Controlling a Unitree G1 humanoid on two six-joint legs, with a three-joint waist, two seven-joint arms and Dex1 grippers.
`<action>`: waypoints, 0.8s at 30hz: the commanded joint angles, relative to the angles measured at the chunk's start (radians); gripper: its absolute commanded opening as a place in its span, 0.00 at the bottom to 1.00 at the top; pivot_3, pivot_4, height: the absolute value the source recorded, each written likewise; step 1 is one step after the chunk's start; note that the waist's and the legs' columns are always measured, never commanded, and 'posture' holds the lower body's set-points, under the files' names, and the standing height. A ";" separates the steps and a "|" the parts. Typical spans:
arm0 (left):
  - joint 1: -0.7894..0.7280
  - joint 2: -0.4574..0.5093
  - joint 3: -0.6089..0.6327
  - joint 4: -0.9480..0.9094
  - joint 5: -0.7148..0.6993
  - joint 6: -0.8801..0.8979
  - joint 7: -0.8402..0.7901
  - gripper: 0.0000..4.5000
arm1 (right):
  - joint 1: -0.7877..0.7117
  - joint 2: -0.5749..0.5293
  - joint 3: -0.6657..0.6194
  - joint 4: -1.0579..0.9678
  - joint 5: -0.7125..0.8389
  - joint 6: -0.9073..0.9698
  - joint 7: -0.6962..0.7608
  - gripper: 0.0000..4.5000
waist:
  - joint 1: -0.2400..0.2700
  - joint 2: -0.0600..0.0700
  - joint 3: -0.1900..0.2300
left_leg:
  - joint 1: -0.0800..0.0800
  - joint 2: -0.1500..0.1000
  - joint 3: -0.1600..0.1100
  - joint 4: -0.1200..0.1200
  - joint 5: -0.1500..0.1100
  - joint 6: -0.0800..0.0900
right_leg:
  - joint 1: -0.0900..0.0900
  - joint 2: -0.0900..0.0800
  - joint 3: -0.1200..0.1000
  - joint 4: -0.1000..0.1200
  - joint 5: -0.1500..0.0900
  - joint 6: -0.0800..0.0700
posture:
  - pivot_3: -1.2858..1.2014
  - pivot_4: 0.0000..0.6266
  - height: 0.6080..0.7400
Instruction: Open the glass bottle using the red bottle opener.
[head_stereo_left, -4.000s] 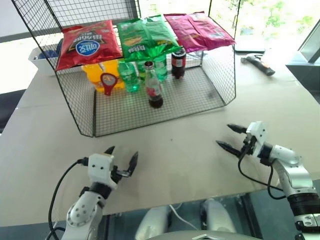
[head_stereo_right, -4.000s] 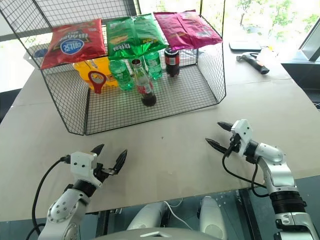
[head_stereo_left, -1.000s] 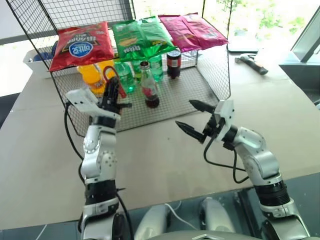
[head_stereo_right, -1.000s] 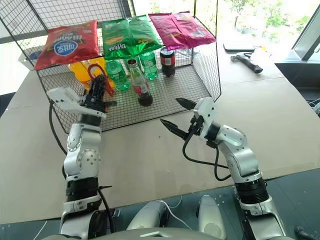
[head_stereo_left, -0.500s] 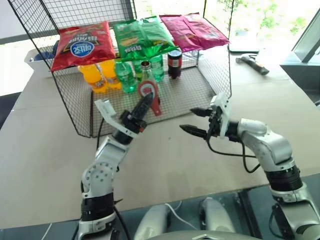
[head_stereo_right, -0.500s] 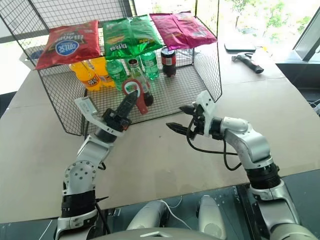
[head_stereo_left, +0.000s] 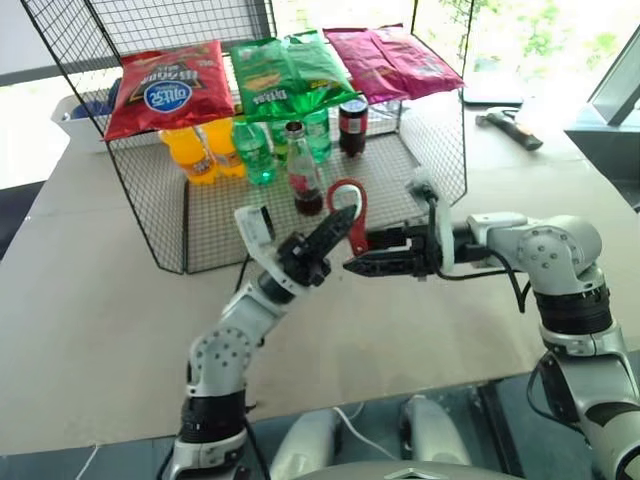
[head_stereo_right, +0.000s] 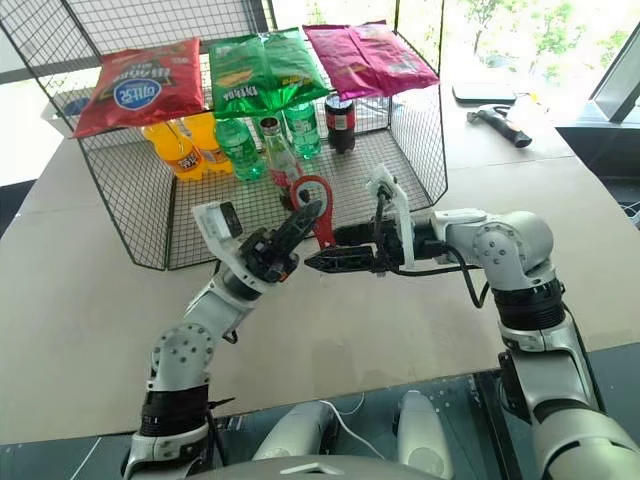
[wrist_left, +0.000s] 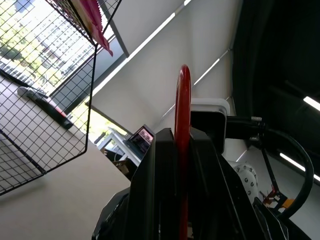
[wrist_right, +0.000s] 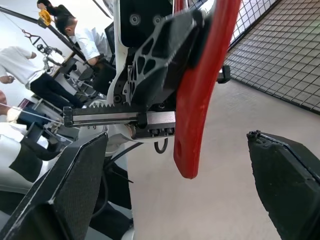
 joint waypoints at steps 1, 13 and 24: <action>-0.001 -0.011 -0.007 -0.014 0.014 -0.022 -0.019 0.04 | -0.031 0.029 -0.056 -0.005 0.060 0.041 -0.039 1.00 | -0.002 0.000 0.000 | 0.000 0.000 0.000 0.000 0.000 0.000 | -0.001 0.000 0.000 0.000 0.000 0.000 | 0.52 0.24 0.99; -0.029 -0.025 0.028 0.046 0.021 -0.022 0.014 0.00 | -0.026 0.001 -0.028 -0.035 0.064 0.051 -0.029 0.14 | -0.004 0.000 0.000 | -0.010 -0.001 0.000 0.002 0.000 0.000 | -0.010 0.000 0.000 0.002 0.000 0.000 | 0.52 0.24 0.99; -0.017 -0.028 0.037 0.059 0.030 -0.016 0.042 0.22 | 0.024 0.052 -0.082 -0.048 0.060 0.056 -0.132 0.00 | -0.006 -0.001 -0.001 | -0.011 0.000 0.001 0.002 0.000 0.000 | -0.011 0.000 0.000 0.003 0.001 -0.001 | 0.52 0.24 0.99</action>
